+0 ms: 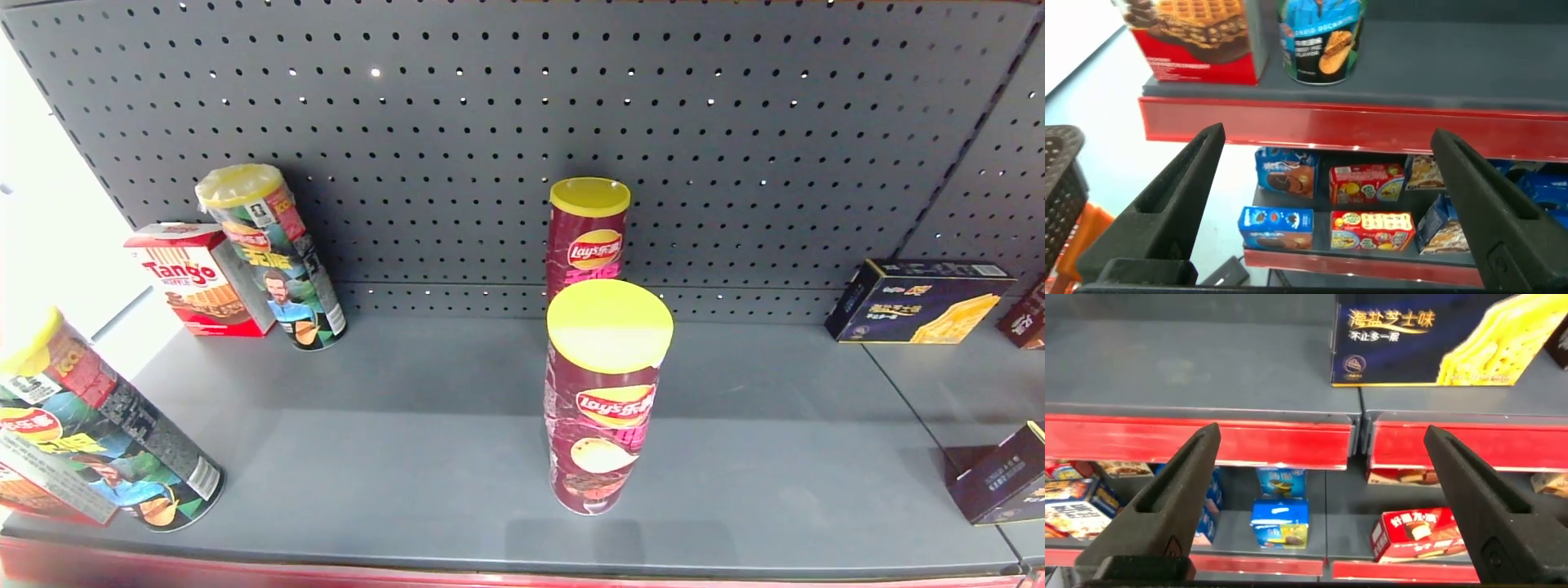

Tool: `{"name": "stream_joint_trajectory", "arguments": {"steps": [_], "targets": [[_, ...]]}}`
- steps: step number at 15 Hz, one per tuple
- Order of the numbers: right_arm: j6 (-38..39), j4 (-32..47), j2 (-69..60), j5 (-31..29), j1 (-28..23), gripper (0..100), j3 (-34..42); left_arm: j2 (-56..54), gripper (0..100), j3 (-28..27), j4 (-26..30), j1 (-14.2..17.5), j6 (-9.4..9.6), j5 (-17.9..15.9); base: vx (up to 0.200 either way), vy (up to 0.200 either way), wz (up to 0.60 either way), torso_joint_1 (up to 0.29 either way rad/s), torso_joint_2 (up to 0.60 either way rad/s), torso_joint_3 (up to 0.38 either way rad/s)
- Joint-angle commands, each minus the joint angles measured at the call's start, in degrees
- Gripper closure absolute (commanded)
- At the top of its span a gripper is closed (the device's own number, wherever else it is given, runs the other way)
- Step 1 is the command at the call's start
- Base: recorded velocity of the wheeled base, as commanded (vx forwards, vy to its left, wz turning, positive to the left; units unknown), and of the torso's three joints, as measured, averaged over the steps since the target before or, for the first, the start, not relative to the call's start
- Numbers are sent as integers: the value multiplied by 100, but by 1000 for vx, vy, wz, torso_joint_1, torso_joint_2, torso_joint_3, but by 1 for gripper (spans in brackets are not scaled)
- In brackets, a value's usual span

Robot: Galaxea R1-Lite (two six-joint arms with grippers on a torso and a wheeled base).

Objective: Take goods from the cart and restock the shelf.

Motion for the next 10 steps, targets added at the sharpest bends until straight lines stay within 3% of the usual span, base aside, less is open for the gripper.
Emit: {"name": "stream_joint_trajectory", "arguments": {"steps": [1,4,6,10], "targets": [[-1,-3,7,3,-2,0,1,0,0,1,0,-4,3,8,0,0,0,0,0,0],[-1,-3,7,3,-2,0,1,-9,0,10,0,-4,29,-10,0,0,0,0,0,0],[-1,-3,7,3,-2,0,1,0,0,1,0,-4,3,8,0,-200,0,0,0,2],[-1,-3,7,3,-2,0,1,0,0,1,0,-4,-6,8,0,0,0,0,0,0]]}}
